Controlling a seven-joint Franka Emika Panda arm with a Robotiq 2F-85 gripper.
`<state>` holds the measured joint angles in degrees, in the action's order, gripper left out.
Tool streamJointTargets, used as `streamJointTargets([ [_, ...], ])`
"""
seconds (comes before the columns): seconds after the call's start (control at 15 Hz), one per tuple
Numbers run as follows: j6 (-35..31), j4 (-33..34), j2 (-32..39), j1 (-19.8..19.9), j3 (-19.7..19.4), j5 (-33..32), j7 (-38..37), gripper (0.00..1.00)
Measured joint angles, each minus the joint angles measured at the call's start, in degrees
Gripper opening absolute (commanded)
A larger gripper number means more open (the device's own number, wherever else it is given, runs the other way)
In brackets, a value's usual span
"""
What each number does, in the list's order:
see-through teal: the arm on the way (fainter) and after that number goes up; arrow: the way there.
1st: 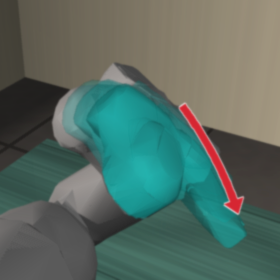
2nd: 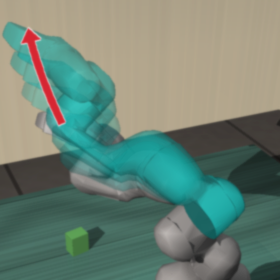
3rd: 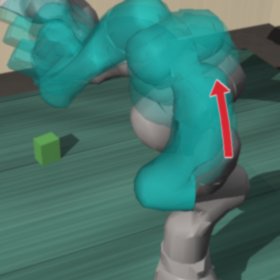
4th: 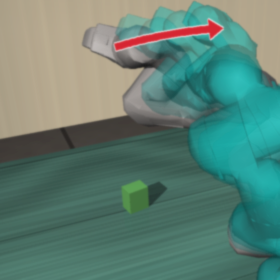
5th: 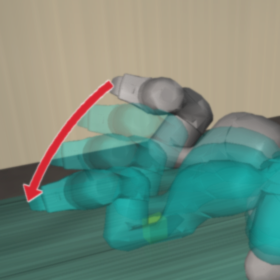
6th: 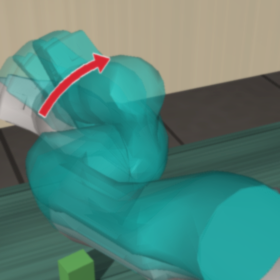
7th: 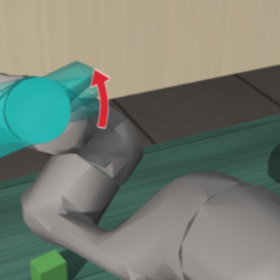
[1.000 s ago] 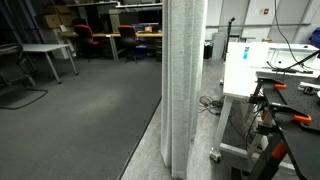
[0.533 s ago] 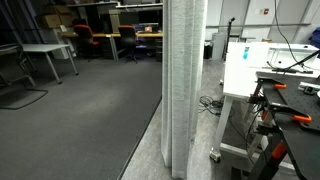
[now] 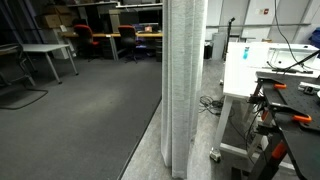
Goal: Move the curtains to the left
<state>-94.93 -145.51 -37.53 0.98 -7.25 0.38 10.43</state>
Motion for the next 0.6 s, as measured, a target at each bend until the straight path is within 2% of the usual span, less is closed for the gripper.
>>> streamJointTargets([
  [0.2,-3.6,0.1,-0.3,0.1,0.1,-0.1,-0.1,1.0],
  [0.6,-15.4,-0.4,-3.0,0.7,1.0,-0.8,-0.8,1.0],
])
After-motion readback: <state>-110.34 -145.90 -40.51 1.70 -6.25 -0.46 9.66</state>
